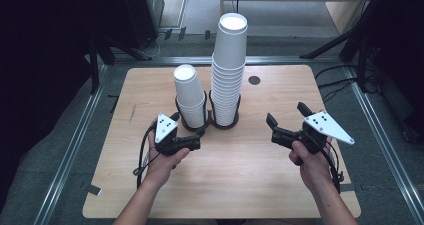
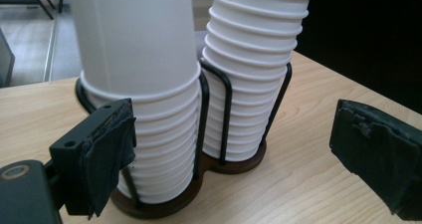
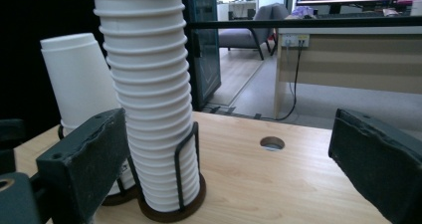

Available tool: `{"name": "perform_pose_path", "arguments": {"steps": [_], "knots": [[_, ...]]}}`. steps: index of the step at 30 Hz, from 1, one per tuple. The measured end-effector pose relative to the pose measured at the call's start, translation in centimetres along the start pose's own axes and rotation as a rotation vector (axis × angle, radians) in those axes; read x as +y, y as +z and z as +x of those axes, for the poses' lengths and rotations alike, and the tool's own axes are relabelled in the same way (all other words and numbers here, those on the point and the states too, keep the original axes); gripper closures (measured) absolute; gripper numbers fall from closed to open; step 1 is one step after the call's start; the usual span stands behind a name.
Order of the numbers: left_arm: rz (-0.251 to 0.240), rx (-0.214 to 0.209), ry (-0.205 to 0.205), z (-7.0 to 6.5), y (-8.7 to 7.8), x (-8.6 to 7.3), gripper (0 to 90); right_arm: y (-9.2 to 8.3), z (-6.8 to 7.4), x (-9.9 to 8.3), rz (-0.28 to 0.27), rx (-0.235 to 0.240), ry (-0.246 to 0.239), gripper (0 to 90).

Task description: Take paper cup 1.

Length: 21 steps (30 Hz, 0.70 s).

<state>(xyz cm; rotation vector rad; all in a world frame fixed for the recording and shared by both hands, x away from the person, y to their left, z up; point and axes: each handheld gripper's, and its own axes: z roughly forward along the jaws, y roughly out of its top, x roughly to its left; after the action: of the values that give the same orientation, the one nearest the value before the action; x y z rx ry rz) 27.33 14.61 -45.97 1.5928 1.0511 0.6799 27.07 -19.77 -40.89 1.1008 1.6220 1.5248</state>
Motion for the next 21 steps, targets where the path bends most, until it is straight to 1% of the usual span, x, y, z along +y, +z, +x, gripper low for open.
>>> {"name": "perform_pose_path", "arguments": {"steps": [3, 4, 6, 7, 8, 12, 21], "knots": [[0.0, -0.007, 0.001, -0.5, 0.6, 0.2, 4.5, 0.5, 0.5, 0.6, -0.002, 0.007, 0.0, 2.8], [0.004, -0.007, 0.012, -0.6, 0.8, 0.2, 4.5, 0.7, 0.6, 0.8, -0.004, 0.009, 0.001, 2.8], [0.008, -0.013, 0.012, -1.0, 1.3, 0.3, 4.5, 1.1, 0.9, 1.2, -0.006, 0.016, 0.004, 2.8], [0.008, -0.013, 0.012, -1.0, 1.3, 0.3, 4.5, 1.2, 1.0, 1.3, -0.005, 0.02, 0.001, 2.8], [0.007, -0.017, 0.016, -1.3, 1.7, 0.5, 4.5, 1.4, 1.1, 1.5, -0.004, 0.02, -0.005, 2.8], [0.006, -0.021, 0.025, -1.8, 2.5, 1.0, 4.5, 2.1, 1.5, 2.2, 0.0, 0.054, 0.006, 1.3], [0.001, -0.026, 0.029, -2.3, 3.9, 2.0, 4.5, 3.4, 2.6, 3.6, -0.01, 0.085, 0.004, 1.1]]}}
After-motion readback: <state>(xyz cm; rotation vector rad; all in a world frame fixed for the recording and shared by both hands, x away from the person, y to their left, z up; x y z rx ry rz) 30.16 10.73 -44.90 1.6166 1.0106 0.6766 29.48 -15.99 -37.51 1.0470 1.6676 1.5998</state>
